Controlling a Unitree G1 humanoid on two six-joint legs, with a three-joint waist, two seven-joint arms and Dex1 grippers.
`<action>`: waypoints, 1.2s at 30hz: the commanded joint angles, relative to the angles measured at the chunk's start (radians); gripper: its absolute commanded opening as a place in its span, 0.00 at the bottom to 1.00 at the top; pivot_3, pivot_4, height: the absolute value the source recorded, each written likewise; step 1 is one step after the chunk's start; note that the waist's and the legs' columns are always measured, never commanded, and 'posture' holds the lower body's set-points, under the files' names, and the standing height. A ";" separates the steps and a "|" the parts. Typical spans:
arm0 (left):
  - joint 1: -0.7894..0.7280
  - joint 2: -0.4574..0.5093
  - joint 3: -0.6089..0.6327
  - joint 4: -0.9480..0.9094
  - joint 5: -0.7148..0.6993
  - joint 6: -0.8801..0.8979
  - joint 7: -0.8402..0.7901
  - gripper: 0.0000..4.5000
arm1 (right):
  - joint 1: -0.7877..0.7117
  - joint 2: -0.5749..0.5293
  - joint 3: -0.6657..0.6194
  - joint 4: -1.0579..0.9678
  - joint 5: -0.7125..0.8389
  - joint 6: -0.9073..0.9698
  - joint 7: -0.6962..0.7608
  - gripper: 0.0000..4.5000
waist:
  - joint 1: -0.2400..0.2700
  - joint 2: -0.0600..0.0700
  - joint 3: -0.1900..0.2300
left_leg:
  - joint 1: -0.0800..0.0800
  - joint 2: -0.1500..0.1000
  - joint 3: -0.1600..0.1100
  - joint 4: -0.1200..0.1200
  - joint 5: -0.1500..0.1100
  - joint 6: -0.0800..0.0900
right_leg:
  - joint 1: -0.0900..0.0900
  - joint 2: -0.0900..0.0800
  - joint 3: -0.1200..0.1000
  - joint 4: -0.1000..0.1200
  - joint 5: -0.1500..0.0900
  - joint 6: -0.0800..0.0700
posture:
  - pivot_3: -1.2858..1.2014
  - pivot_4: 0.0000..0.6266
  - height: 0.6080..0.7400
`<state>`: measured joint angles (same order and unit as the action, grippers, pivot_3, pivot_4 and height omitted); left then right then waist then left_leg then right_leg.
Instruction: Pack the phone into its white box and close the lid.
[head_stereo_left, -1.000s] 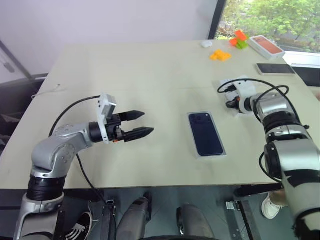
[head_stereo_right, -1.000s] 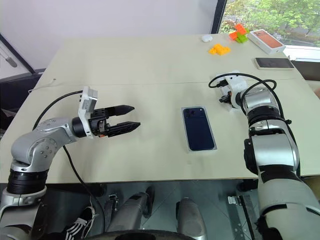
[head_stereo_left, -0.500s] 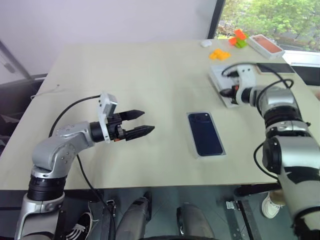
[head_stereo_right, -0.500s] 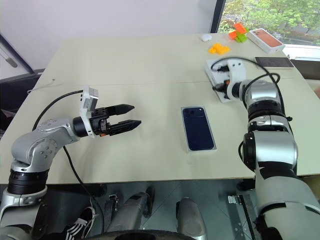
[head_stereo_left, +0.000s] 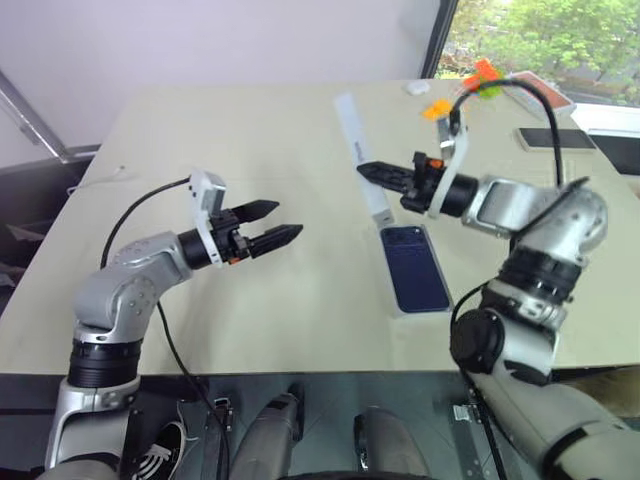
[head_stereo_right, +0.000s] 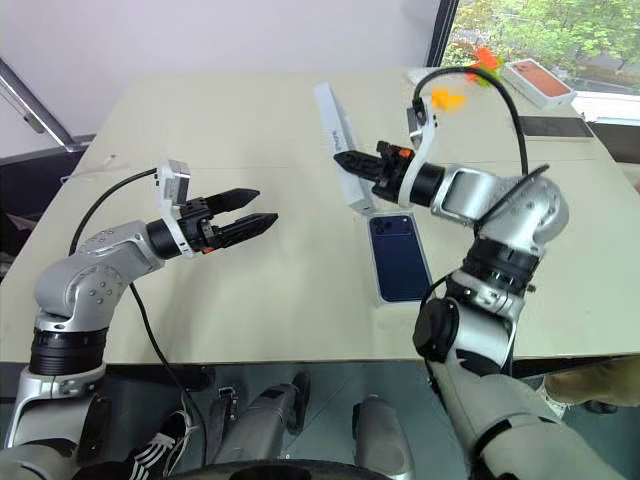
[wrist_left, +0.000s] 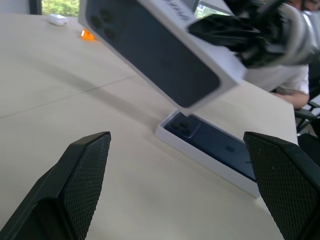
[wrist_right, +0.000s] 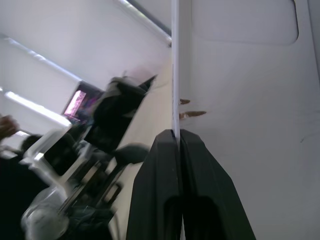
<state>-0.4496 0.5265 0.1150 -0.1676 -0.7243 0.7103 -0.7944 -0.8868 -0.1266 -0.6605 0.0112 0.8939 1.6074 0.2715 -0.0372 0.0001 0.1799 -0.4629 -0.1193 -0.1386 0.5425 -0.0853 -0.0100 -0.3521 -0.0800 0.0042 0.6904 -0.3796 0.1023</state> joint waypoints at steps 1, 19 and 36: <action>-0.001 0.004 0.022 -0.029 0.004 -0.023 0.009 1.00 | 0.032 0.050 -0.016 -0.091 0.270 0.007 -0.194 0.01 | -0.005 0.000 0.000 | 0.000 0.000 0.001 0.000 0.000 0.000 | 0.000 0.000 0.000 0.000 0.000 0.000 | 0.52 0.24 1.00; 0.059 -0.052 -0.035 -0.082 -0.020 0.019 0.056 1.00 | 0.457 -0.146 0.422 -0.215 1.078 -0.450 -0.781 0.01 | -0.006 0.001 0.000 | 0.002 0.005 0.010 0.001 0.001 0.002 | -0.005 0.003 0.010 0.008 -0.001 -0.002 | 0.52 0.24 1.00; 0.018 -0.242 -0.174 0.056 0.071 0.001 0.114 0.02 | 0.536 -0.258 0.469 -0.155 1.078 -0.473 -0.695 0.00 | 0.006 0.000 0.000 | 0.000 0.005 0.011 0.001 -0.001 0.005 | -0.002 0.003 0.010 -0.003 -0.001 -0.006 | 0.52 0.24 1.00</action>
<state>-0.4132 0.2956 -0.0417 -0.1089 -0.6680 0.7331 -0.6767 -0.3629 -0.3800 -0.1946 -0.1246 1.9503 1.1407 -0.4388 -0.0315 -0.0002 0.1799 -0.4627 -0.1145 -0.1269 0.5437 -0.0865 -0.0046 -0.3534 -0.0775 0.0140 0.6867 -0.3806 0.0970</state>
